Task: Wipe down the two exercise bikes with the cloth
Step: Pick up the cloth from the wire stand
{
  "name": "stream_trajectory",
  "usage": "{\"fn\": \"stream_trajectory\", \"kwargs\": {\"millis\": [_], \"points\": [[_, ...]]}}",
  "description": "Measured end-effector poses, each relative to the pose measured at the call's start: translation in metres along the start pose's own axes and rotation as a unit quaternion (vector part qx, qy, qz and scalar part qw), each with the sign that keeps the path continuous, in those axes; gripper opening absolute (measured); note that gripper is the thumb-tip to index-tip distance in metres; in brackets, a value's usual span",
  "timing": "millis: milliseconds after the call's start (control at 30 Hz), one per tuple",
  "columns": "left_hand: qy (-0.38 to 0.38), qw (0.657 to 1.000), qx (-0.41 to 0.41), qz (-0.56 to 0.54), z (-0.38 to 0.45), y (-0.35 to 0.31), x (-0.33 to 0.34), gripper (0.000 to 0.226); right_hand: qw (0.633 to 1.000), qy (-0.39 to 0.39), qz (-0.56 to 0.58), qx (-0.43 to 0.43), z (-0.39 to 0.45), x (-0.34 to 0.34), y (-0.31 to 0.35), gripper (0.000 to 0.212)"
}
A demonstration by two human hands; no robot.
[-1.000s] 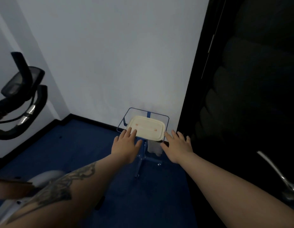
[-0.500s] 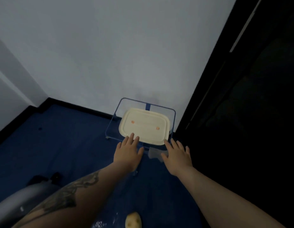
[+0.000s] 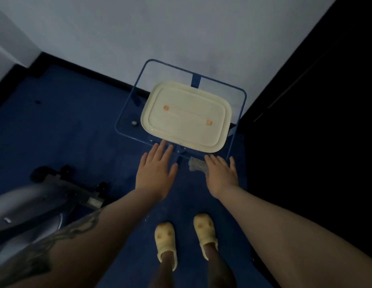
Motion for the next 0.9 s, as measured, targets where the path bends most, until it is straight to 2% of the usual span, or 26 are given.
{"fn": "stream_trajectory", "kwargs": {"millis": [67,200,267,367,567,733,900], "points": [[0.007,1.0,-0.025,-0.015,-0.002,0.003,0.013,0.059,1.0,-0.007,0.004,-0.014,0.01,0.01,-0.002,0.061],[0.003,0.997,-0.052,-0.056,-0.007,0.0,0.032,0.058,0.992,-0.106,0.052,-0.032,0.023,0.018,-0.009,0.029],[0.005,0.995,-0.067,-0.069,-0.012,0.0,0.037,0.057,0.989,-0.127,0.056,-0.052,0.022,0.015,-0.012,0.016],[0.017,0.991,-0.1,-0.084,-0.022,0.002,0.04,0.057,0.989,-0.114,0.054,-0.07,0.017,0.007,-0.015,0.014],[-0.013,0.981,-0.15,-0.124,-0.048,0.003,-0.005,0.058,0.968,-0.173,0.049,-0.174,-0.012,-0.044,0.008,0.015],[-0.073,0.96,-0.224,-0.154,-0.096,0.023,-0.058,0.057,0.93,-0.22,0.07,-0.287,-0.056,-0.086,0.054,0.017],[-0.139,0.927,-0.303,-0.171,-0.182,0.046,-0.093,0.057,0.902,-0.205,0.099,-0.367,-0.098,-0.104,0.111,0.021]]}}
Point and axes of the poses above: each hand's wrist, its own z-axis towards the middle knuckle, its own x-axis out of the palm, y = z × x, the point moved 3 cm from there along z, towards the middle knuckle, and after that the axes turned 4 degrees about -x, right-handed, at the moved point
